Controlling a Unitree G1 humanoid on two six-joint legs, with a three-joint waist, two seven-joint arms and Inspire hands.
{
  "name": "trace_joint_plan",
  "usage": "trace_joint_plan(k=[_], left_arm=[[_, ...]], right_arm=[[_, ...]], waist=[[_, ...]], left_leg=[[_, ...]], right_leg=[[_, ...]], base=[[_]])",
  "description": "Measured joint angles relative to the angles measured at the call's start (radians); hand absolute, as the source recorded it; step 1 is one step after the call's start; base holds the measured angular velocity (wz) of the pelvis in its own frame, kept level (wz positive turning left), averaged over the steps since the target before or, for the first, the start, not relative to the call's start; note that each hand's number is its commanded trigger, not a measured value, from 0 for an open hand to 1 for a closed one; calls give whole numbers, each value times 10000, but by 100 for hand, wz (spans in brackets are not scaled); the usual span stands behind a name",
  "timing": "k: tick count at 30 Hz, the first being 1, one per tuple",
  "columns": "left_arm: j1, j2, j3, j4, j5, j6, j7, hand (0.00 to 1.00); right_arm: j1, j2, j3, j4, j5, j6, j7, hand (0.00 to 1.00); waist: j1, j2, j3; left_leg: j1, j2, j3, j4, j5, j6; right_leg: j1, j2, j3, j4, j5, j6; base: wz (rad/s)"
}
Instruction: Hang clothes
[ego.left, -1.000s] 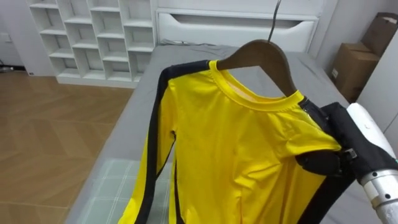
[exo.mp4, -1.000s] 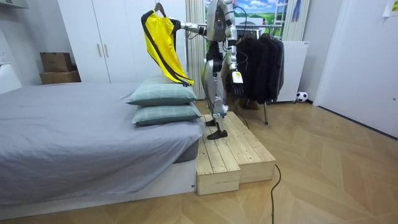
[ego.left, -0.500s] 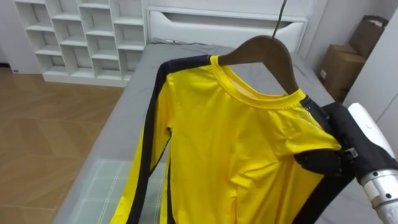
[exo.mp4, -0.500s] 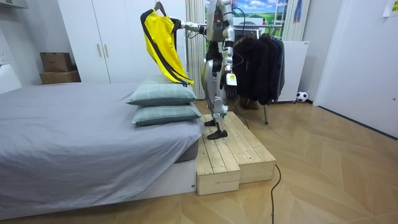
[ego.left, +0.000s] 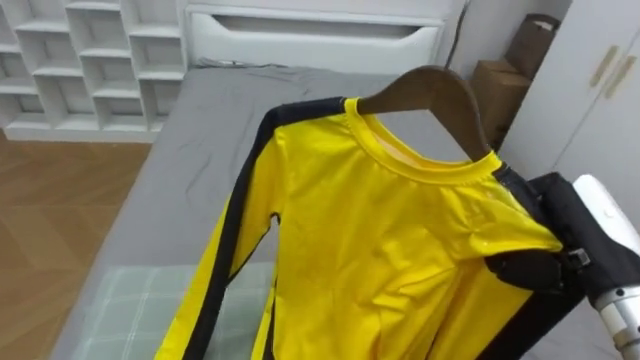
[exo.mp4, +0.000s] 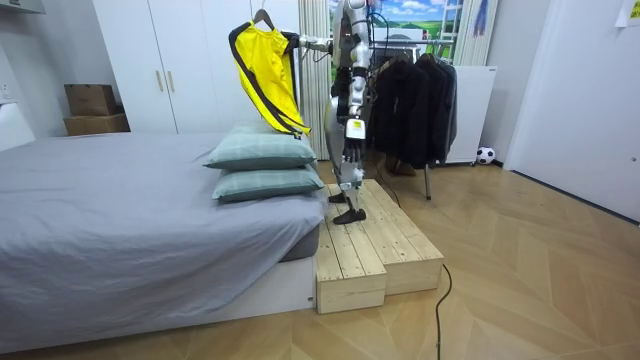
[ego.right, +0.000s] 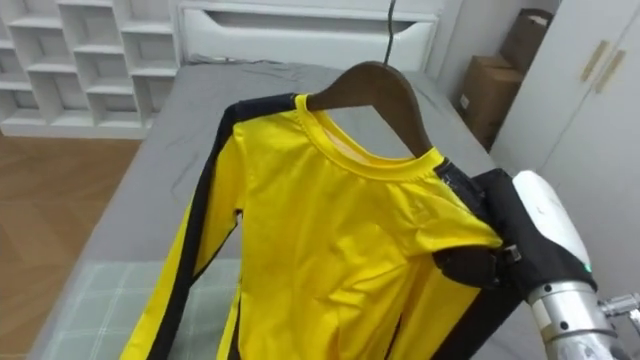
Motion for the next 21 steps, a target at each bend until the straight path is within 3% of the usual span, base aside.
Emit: trace_joint_plan(k=[2, 3, 4, 6, 7, 8, 10, 11, 12, 13, 14, 16, 19, 21], left_arm=[[3, -9, -94, -15, 68, 60, -14, 0], [-4, -16, -96, -2, 57, 58, -16, 0], [-16, -12, -148, 9, 57, 63, -10, 0], [35, -22, -271, 8, 67, 75, -5, 0], [42, -44, -274, 7, 68, 91, -11, 0], [-8, -110, -262, 0, 49, 186, -13, 0], [-44, -214, -256, 7, 6, 523, 26, 0], [-49, -276, -252, 17, -15, 766, 91, 0], [-26, -256, -245, 43, -20, 864, 103, 0], [-40, -239, -253, 149, -65, 1076, 161, 0], [-156, -205, -268, 147, -155, 1179, 226, 0], [-168, -203, -390, 150, -402, 1323, 350, 0], [-183, -215, -690, 193, -469, 1570, 528, 0], [-238, -240, -761, 333, -702, 1659, 567, 0]], right_arm=[[61, 4, 0, -19, -142, -1, -117, 100], [61, 3, 1, -21, -199, -1, -175, 100], [58, -2, 15, -27, -243, -1, -312, 100], [68, -6, 47, -125, -249, -1, -410, 100], [72, -24, 104, -161, -243, -6, -543, 100], [75, -39, 105, -165, -247, -4, -681, 100], [73, -65, 125, -149, -245, 37, -958, 100], [53, -102, 118, -158, -257, 37, -1127, 100], [52, -31, 152, -105, -267, 40, -1170, 100], [63, 10, 212, -85, -305, 51, -1182, 100], [60, 61, 205, -46, -310, 49, -1256, 100], [64, 67, 234, -31, -351, 51, -1279, 100], [63, 66, 266, -141, -430, 172, -1288, 100], [64, 65, 315, -280, -578, 267, -1288, 100]], waist=[[-63, 11, -3], [-66, 21, -7], [-69, 61, -16], [-97, 228, -23], [-113, 139, -56], [-112, 157, -60], [-135, 229, -70], [-203, 373, -51], [-234, 326, -35], [-362, 371, -105], [-564, 232, 0], [-634, 137, 76], [-821, 54, 31], [-823, 104, 60]], left_leg=[[1, 339, 580, 637, -96, -148], [3, 390, 597, 780, -96, -148], [15, 495, 472, 1142, -92, -148], [-11, 470, -518, 1701, -66, -136], [-159, 214, -1514, 1913, -22, -49], [-222, -308, -2370, 1584, -100, 2], [-604, -874, -3011, 675, -82, 77], [-919, -1024, -3319, 61, 292, 100], [-1006, -1074, -3399, 221, 370, 220], [-993, -1115, -3566, 123, 251, 321], [-1004, -1142, -3411, 84, 239, 325], [-1156, -1100, -3065, 164, 202, 384], [-1347, -1094, -2758, 234, 210, 469], [-1404, -1080, -2476, 245, 196, 524]], right_leg=[[-359, 286, 752, 383, -168, -192], [-450, 343, 1013, 491, -194, -235], [-569, 526, 1535, 647, -202, -318], [-622, 895, 2426, 819, -163, -416], [-634, 1098, 3209, 968, -158, -433], [-699, 1136, 3884, 1002, -81, -390], [-863, 1200, 4772, 1020, 109, -254], [-1097, 1345, 5042, 1134, 156, -209], [-1192, 1391, 5235, 1194, 155, -162], [-1313, 1478, 5390, 1183, 184, -75], [-1406, 1503, 5366, 1142, 279, 33], [-1559, 1470, 5389, 949, 442, 138], [-1749, 1410, 5569, 681, 667, 289], [-1857, 1403, 5727, 533, 827, 384]], base=[[-109], [-118], [-133], [-145], [-158], [-160], [-159], [-146], [-112], [-72], [-60], [-42], [-29], [-54]])
